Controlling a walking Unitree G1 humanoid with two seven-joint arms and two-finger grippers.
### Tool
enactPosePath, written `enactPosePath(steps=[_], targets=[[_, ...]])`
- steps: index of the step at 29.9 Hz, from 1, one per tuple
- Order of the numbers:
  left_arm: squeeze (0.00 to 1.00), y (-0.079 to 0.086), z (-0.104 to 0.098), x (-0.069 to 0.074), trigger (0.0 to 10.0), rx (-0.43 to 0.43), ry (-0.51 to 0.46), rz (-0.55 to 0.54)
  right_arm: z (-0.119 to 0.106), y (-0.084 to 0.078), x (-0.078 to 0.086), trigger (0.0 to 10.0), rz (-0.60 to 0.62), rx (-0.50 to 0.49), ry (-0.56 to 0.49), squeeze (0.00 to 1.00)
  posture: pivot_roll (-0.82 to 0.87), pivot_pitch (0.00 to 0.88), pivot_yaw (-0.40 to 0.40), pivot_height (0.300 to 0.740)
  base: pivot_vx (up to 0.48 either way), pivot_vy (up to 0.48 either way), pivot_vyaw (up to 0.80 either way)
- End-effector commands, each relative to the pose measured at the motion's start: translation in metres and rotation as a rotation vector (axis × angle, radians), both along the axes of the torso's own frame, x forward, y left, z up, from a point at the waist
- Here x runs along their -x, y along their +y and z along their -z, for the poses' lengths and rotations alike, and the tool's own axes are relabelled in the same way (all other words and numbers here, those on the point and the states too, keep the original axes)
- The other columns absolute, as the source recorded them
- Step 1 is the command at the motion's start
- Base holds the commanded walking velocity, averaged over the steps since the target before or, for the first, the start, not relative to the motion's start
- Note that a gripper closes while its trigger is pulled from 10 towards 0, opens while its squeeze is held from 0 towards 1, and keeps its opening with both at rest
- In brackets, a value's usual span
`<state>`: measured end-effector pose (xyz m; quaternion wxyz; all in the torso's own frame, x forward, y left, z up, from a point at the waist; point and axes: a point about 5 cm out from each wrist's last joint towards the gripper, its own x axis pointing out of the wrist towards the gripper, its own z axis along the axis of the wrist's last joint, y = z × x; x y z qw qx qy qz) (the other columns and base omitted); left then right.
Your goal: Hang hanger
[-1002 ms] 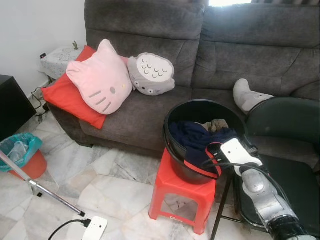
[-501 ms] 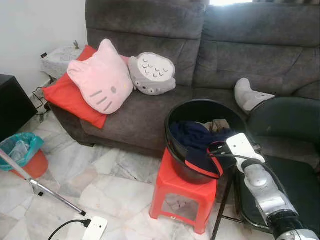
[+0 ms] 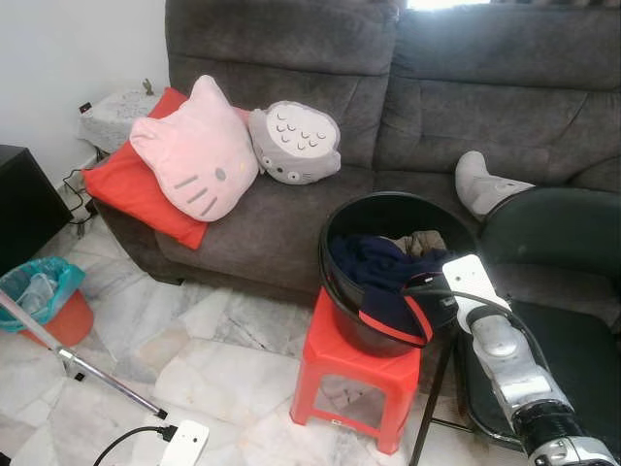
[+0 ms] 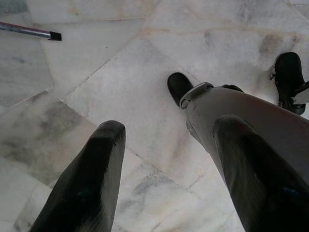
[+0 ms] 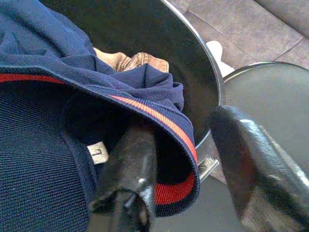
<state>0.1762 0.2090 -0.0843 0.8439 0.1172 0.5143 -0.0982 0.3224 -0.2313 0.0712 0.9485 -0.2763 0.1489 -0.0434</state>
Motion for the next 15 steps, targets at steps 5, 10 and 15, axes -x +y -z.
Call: enactPosePath(steps=[5, 10, 15], targets=[[0.00, 0.0033, 0.0003, 0.0020, 10.0, -0.015, 0.010, 0.008, -0.0023, 0.0012, -0.0031, 0.0, 0.003, -0.021, -0.007, 0.00, -0.09, 0.000, 0.036, 0.740, 0.000, 0.000, 0.00], [0.00, 0.0035, 0.0005, 0.0023, 10.0, -0.016, 0.010, 0.009, -0.0025, 0.0032, -0.0038, 0.0, 0.000, -0.024, -0.011, 0.00, -0.09, 0.000, 0.037, 0.740, 0.000, 0.000, 0.00], [0.00, 0.0035, 0.0008, 0.0030, 10.0, -0.019, 0.011, 0.012, -0.0016, 0.0040, -0.0030, 0.0, 0.000, -0.028, -0.013, 0.00, -0.08, 0.000, 0.036, 0.740, 0.000, 0.000, 0.00]])
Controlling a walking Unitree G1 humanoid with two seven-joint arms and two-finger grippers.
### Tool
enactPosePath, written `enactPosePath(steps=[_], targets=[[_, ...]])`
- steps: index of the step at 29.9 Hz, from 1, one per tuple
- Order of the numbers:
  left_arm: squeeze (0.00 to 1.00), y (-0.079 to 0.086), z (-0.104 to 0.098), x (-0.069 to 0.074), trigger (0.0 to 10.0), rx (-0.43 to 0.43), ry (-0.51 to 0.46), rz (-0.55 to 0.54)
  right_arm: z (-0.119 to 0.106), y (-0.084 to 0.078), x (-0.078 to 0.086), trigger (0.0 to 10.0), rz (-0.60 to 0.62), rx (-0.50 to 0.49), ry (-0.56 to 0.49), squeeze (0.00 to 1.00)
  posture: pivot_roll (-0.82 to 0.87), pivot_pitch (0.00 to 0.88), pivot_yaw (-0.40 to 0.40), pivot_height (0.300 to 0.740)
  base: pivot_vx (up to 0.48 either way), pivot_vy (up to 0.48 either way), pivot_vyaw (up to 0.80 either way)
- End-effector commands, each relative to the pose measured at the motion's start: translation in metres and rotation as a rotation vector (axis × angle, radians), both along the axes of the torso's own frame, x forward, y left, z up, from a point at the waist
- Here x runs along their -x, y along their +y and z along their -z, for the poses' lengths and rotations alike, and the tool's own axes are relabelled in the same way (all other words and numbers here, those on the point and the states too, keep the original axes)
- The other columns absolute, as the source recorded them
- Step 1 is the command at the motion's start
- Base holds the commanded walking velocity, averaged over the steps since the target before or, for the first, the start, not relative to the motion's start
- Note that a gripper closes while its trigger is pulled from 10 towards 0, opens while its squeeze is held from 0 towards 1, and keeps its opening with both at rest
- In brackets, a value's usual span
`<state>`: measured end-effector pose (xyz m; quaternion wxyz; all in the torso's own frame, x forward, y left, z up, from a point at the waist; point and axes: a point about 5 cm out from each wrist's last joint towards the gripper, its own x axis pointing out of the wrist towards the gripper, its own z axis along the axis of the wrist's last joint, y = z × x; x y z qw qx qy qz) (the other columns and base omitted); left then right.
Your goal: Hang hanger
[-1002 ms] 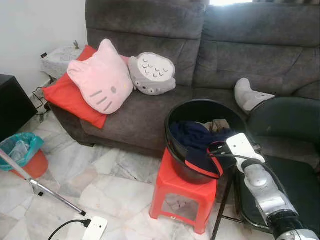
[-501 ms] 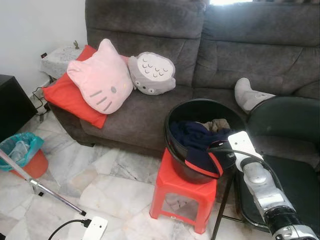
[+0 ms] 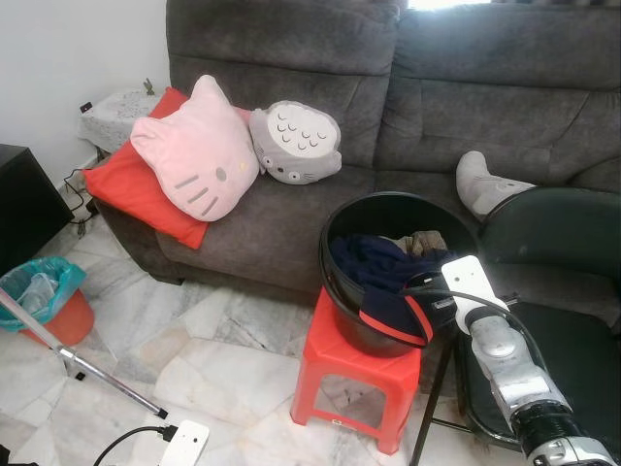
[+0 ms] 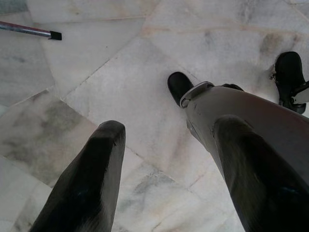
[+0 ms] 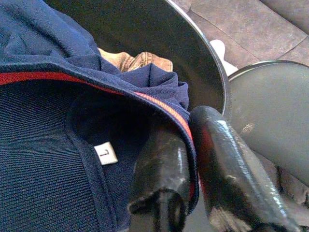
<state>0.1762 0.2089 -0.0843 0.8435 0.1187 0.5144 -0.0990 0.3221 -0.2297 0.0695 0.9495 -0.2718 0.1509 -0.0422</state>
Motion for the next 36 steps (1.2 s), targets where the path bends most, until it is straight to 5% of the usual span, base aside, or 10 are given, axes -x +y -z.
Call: enactPosePath(steps=[1, 12, 26, 27, 31, 36], targets=[[0.00, 0.004, 0.001, 0.003, 10.0, -0.017, 0.010, 0.009, -0.003, 0.003, -0.003, 0.0, 0.001, -0.019, -0.017, 0.00, -0.08, 0.000, 0.036, 0.740, 0.000, 0.000, 0.00], [0.00, 0.004, 0.001, 0.005, 10.0, -0.021, 0.012, 0.011, -0.009, 0.008, -0.006, 0.0, -0.007, -0.050, -0.050, 0.00, -0.08, 0.000, 0.035, 0.740, 0.000, 0.000, 0.00], [0.00, 0.005, 0.001, 0.004, 10.0, -0.027, 0.008, 0.011, -0.117, 0.026, -0.042, 0.0, -0.109, -0.119, -0.396, 0.00, -0.09, 0.000, 0.043, 0.740, 0.000, 0.000, 0.00], [0.00, 0.004, 0.001, 0.004, 10.0, -0.027, 0.007, 0.011, -0.129, 0.031, -0.043, 9.6, -0.132, -0.137, -0.436, 0.00, -0.09, 0.000, 0.043, 0.740, 0.000, 0.000, 0.00], [0.00, 0.004, 0.000, 0.002, 10.0, -0.027, 0.005, 0.010, -0.146, 0.042, -0.043, 10.0, -0.196, -0.158, -0.483, 0.00, -0.09, 0.000, 0.043, 0.740, 0.000, 0.000, 0.00], [0.00, 0.004, 0.000, 0.002, 10.0, -0.027, 0.002, 0.008, -0.134, 0.045, -0.038, 10.0, -0.207, -0.155, -0.424, 0.00, -0.09, 0.000, 0.043, 0.740, 0.000, 0.000, 0.00]])
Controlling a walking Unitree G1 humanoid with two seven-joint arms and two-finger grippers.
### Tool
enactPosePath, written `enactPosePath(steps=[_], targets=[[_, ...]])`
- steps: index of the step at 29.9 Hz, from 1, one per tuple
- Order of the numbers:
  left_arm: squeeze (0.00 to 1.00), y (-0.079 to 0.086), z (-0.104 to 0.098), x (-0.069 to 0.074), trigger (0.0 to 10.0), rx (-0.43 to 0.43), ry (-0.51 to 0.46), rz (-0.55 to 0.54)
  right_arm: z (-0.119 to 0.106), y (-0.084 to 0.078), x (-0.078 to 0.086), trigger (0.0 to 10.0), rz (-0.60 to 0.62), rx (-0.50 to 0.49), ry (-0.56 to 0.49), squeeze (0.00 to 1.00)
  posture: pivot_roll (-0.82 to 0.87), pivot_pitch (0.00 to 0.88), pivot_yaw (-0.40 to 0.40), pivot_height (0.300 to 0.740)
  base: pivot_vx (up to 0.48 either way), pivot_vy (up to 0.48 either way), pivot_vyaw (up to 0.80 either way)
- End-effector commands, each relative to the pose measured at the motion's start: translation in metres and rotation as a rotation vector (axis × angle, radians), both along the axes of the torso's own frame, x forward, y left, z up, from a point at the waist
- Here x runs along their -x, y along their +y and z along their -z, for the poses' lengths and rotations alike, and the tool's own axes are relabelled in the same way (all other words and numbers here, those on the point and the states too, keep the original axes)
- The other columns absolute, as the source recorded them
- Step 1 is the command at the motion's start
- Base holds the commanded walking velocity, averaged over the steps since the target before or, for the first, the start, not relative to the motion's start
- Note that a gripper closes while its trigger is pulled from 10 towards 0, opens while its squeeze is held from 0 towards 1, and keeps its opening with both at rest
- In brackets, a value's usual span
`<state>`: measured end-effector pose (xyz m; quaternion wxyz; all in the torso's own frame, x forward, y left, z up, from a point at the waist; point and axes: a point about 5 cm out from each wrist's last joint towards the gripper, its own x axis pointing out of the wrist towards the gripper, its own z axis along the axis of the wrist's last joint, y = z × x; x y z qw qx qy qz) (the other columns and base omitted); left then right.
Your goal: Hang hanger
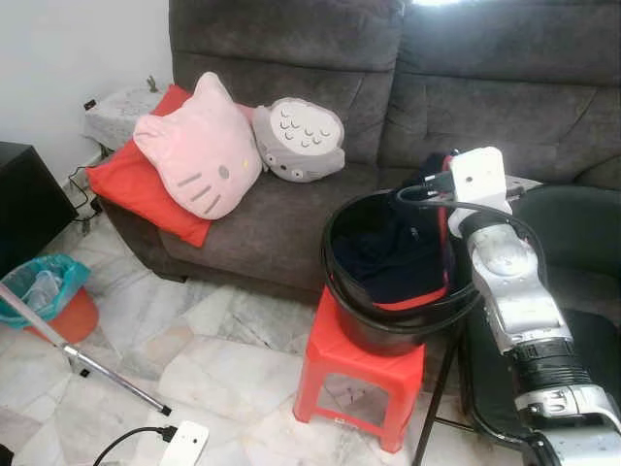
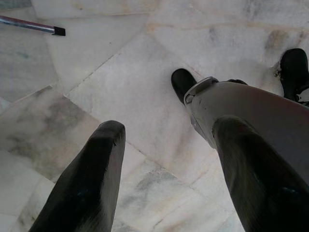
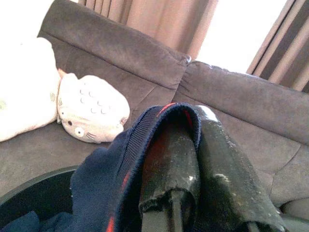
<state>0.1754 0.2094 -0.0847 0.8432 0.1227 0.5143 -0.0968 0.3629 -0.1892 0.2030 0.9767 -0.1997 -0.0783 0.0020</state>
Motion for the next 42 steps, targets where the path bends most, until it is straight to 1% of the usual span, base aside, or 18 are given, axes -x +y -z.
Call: enactPosePath(steps=[1, 7, 13, 20, 23, 30, 42], targets=[[0.00, 0.004, 0.000, 0.001, 10.0, -0.018, 0.003, 0.006, 0.002, 0.005, 0.004, 10.0, -0.019, -0.004, 0.017, 0.00, -0.09, 0.000, 0.044, 0.740, 0.000, 0.000, 0.00], [0.00, 0.006, -0.001, 0.000, 10.0, -0.026, -0.005, -0.002, 0.014, 0.006, 0.013, 10.0, -0.011, -0.016, 0.058, 0.00, -0.08, 0.000, 0.052, 0.740, 0.000, 0.000, 0.00], [0.00, 0.007, -0.001, 0.000, 10.0, -0.031, -0.002, 0.006, 0.013, 0.007, 0.013, 10.0, 0.008, -0.032, 0.046, 0.00, -0.08, 0.000, 0.057, 0.740, 0.000, 0.000, 0.00], [0.00, 0.010, -0.002, 0.000, 10.0, -0.036, -0.001, 0.007, 0.011, 0.014, 0.010, 10.0, 0.017, -0.038, 0.033, 0.00, -0.06, 0.000, 0.059, 0.740, 0.000, 0.000, 0.00], [0.00, 0.010, -0.001, 0.001, 10.0, -0.037, 0.000, 0.003, 0.014, 0.015, 0.012, 10.0, 0.021, -0.037, 0.038, 0.00, -0.05, 0.000, 0.053, 0.740, -0.259, 0.000, 0.00], [0.00, 0.009, -0.001, 0.002, 10.0, -0.035, 0.004, 0.009, 0.013, 0.010, 0.013, 10.0, 0.056, -0.040, 0.032, 0.00, -0.06, 0.000, 0.054, 0.740, -0.268, 0.000, 0.00], [0.00, 0.008, 0.000, 0.004, 10.0, -0.028, 0.008, 0.004, 0.014, 0.012, 0.013, 10.0, 0.068, -0.032, 0.022, 0.00, -0.05, 0.000, 0.049, 0.740, -0.322, 0.000, 0.00]])
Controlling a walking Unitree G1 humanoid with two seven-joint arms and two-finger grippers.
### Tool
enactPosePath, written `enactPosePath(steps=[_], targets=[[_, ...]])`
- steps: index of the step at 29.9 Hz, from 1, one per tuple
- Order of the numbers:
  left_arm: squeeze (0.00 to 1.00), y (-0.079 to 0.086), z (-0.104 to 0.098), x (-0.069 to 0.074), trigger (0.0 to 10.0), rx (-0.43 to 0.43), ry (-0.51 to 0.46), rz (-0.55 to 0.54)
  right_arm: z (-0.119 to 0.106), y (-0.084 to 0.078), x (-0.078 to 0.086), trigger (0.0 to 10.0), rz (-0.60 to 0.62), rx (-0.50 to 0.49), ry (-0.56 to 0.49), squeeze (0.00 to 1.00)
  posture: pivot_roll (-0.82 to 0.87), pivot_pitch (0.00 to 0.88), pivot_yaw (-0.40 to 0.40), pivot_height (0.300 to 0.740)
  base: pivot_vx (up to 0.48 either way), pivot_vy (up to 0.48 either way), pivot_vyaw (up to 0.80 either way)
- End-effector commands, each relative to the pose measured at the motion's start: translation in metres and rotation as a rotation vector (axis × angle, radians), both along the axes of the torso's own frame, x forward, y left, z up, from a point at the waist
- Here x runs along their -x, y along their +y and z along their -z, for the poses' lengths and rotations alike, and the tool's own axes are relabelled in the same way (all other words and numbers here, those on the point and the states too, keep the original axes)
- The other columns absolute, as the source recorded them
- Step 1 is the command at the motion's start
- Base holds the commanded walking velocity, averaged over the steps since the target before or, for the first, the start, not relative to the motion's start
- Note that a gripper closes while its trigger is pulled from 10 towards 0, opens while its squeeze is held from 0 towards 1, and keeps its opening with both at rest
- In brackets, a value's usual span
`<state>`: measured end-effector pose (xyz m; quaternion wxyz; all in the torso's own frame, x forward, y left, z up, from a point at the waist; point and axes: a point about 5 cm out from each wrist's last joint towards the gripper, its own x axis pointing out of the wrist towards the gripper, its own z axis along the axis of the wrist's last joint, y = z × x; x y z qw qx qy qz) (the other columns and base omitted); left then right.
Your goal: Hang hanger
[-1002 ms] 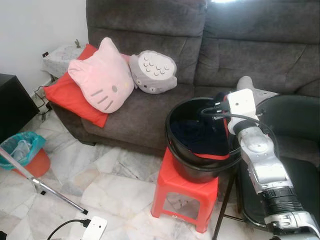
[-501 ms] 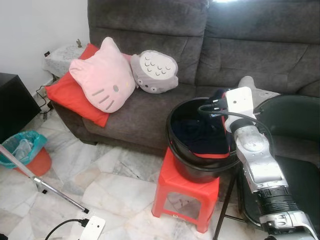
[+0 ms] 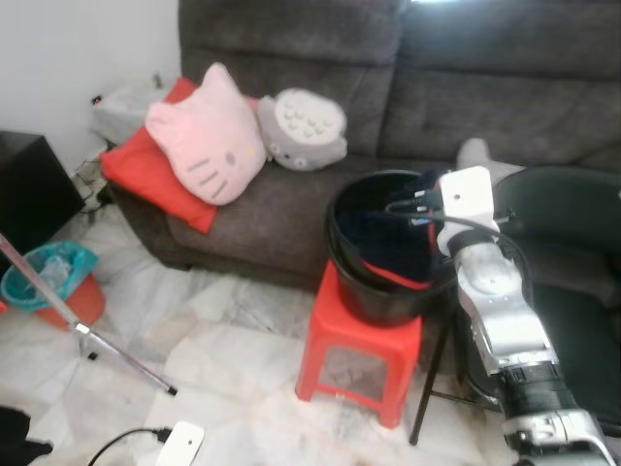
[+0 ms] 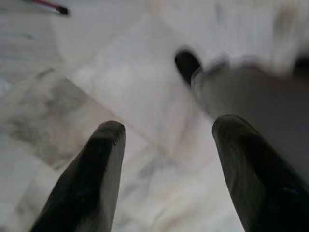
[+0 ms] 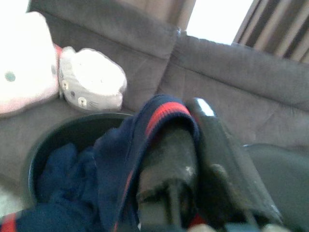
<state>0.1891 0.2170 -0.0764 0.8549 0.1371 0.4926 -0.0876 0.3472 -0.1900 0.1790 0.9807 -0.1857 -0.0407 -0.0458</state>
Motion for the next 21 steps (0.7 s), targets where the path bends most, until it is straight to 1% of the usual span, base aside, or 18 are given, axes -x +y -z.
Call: enactPosePath(steps=[1, 21], targets=[[0.00, 0.0009, 0.0086, 0.0181, 10.0, -0.001, 0.062, 0.001, -0.0100, 0.0126, -0.0026, 10.0, -0.038, 0.007, -0.034, 0.00, -0.06, 0.000, 0.050, 0.740, -0.326, 0.000, 0.00], [0.00, 0.0001, 0.0081, 0.0168, 10.0, 0.002, 0.055, 0.000, -0.0153, 0.0074, -0.0023, 10.0, -0.004, 0.035, -0.067, 0.00, -0.06, 0.000, 0.047, 0.740, -0.328, 0.000, 0.00]])
